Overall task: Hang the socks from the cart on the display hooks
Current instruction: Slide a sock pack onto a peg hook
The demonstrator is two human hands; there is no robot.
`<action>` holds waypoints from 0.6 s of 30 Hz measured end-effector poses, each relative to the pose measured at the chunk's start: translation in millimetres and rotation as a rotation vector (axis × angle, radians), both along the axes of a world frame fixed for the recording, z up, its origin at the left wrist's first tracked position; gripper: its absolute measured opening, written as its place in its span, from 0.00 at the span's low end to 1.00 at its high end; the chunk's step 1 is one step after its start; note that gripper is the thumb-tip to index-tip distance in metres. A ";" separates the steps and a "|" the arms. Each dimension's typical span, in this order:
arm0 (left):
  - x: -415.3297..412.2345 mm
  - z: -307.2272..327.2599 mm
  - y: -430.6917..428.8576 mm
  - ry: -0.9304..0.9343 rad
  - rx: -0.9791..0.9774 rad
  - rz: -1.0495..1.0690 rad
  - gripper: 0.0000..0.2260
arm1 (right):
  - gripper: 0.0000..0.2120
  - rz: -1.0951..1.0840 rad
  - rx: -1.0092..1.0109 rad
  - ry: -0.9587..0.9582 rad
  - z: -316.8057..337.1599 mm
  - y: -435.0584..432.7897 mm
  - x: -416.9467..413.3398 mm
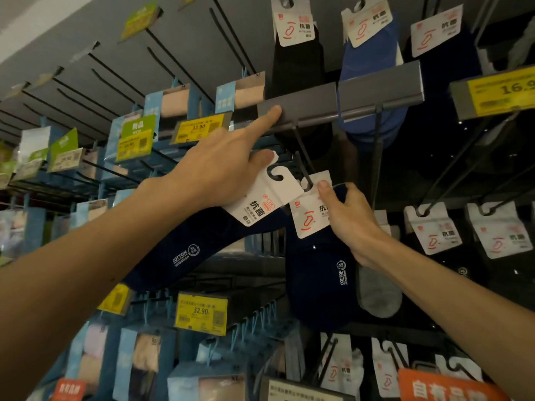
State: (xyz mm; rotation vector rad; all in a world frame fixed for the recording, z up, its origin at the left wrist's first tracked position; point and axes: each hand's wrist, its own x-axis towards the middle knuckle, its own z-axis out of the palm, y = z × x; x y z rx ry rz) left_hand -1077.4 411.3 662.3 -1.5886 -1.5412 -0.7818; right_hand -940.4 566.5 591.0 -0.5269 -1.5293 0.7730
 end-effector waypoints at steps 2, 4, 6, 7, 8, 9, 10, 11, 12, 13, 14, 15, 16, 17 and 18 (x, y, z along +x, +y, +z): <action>0.8 -1.3 1.0 -0.007 0.004 -0.001 0.28 | 0.19 0.011 -0.020 -0.031 -4.1 2.1 2.0; 2.2 -2.7 0.9 -0.015 0.010 -0.005 0.28 | 0.20 -0.023 -0.023 -0.051 -7.4 1.7 4.3; 2.7 -4.1 1.2 -0.032 0.013 -0.020 0.28 | 0.18 -0.251 0.078 -0.059 -10.4 -2.1 9.1; 2.8 -4.7 1.8 -0.045 0.009 -0.029 0.29 | 0.18 -0.372 0.163 -0.037 -12.9 -9.7 12.2; 2.8 -5.7 2.7 -0.063 0.001 -0.041 0.29 | 0.18 -0.421 0.249 0.004 -16.5 -21.2 15.0; 3.2 -6.7 3.9 -0.088 -0.006 -0.057 0.29 | 0.17 -0.389 0.306 0.037 -20.7 -34.5 16.8; 4.1 -7.7 5.1 -0.118 -0.010 -0.076 0.29 | 0.18 -0.303 0.325 0.044 -25.2 -48.1 17.3; 5.7 -8.6 6.4 -0.144 -0.004 -0.097 0.29 | 0.19 -0.201 0.316 0.027 -29.1 -64.6 17.4; 8.1 -9.7 7.8 -0.164 0.009 -0.115 0.29 | 0.20 -0.094 0.289 -0.002 -31.4 -78.2 15.9; 10.8 -11.2 9.2 -0.177 0.028 -0.135 0.29 | 0.21 0.024 0.267 -0.014 -32.7 -89.1 14.1; 13.6 -13.4 10.8 -0.189 0.048 -0.157 0.29 | 0.22 0.132 0.249 -0.014 -33.5 -94.7 11.6; 15.9 -15.8 12.6 -0.201 0.067 -0.181 0.29 | 0.21 0.211 0.242 -0.007 -33.1 -96.6 9.2; 17.5 -18.3 14.4 -0.214 0.081 -0.199 0.29 | 0.20 0.238 0.249 -0.001 -31.1 -95.7 7.7; 18.3 -20.4 16.0 -0.227 0.090 -0.212 0.28 | 0.19 0.240 0.261 0.009 -27.8 -94.0 7.5; 18.1 -21.9 16.8 -0.244 0.093 -0.224 0.28 | 0.20 0.244 0.270 0.027 -23.9 -91.2 8.4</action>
